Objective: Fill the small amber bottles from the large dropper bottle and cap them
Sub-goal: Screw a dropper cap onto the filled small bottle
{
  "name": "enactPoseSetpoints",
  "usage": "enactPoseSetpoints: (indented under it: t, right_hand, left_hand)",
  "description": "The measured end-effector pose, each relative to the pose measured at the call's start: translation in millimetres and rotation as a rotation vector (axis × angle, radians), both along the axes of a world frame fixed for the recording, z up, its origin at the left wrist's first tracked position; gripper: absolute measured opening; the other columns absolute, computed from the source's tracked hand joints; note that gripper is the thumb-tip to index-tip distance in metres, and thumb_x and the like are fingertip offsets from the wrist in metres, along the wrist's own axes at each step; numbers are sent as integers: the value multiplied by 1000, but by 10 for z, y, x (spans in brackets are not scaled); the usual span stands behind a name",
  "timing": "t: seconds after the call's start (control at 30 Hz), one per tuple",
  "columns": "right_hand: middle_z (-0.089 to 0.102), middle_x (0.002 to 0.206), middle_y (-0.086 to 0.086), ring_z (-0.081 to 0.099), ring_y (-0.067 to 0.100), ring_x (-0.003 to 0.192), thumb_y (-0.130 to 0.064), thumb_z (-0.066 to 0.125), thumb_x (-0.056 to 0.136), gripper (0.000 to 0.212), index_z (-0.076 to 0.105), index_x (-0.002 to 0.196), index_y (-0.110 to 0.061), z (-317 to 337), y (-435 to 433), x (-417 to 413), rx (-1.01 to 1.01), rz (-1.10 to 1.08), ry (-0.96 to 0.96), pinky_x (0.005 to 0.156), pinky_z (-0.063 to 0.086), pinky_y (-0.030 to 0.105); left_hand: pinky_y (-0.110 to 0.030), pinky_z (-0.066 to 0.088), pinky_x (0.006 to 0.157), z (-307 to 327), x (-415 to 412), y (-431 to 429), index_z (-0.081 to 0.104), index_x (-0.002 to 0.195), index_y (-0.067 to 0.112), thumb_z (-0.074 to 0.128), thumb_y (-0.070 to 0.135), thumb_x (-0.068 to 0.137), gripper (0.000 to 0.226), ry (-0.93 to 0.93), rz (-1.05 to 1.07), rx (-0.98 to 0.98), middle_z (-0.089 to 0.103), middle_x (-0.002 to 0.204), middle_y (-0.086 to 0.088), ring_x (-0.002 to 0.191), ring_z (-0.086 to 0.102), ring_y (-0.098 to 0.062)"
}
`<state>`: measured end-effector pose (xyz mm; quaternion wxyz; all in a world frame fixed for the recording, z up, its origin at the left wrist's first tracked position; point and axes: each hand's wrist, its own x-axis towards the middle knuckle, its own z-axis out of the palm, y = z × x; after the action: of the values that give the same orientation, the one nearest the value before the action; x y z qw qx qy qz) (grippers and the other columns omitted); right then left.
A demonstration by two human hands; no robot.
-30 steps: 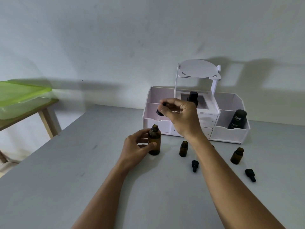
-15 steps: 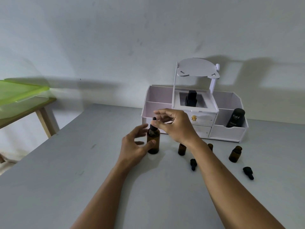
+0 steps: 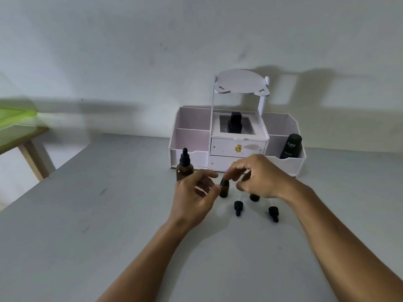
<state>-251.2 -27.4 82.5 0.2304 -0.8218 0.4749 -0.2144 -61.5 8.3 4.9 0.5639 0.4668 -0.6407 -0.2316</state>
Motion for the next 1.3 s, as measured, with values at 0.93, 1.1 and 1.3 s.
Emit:
enactPoseSetpoints:
  t: [0.93,1.1,1.3]
  right_hand:
    - [77,85,-4,73,8,80,-13,82,79,15,77,92,-17,-122,-131,13,-140,-169,-513,80,57,22]
    - [76,88,-1,74,11,82,-13,81,80,17,77,96,-15,-263,-204,24,-86,-199,-523,82,61,30]
    - [77,84,-3,72,5,79,-15,83,78,15,76,91,-17,-378,-220,62,-41,-180,-410,76,53,17]
  left_hand:
    - [-13,48,92,-181,-228,-358,59,137,16,82,24,80,62,-127,-40,279,71,122,1,107,68,-8]
    - [-21,51,99,-165,-213,-336,66,127,16,81,18,81,48,-148,-31,258,74,116,1,103,69,-6]
    - [-21,53,97,-157,-210,-324,72,119,16,79,11,81,39,-130,-52,239,77,105,4,95,71,0]
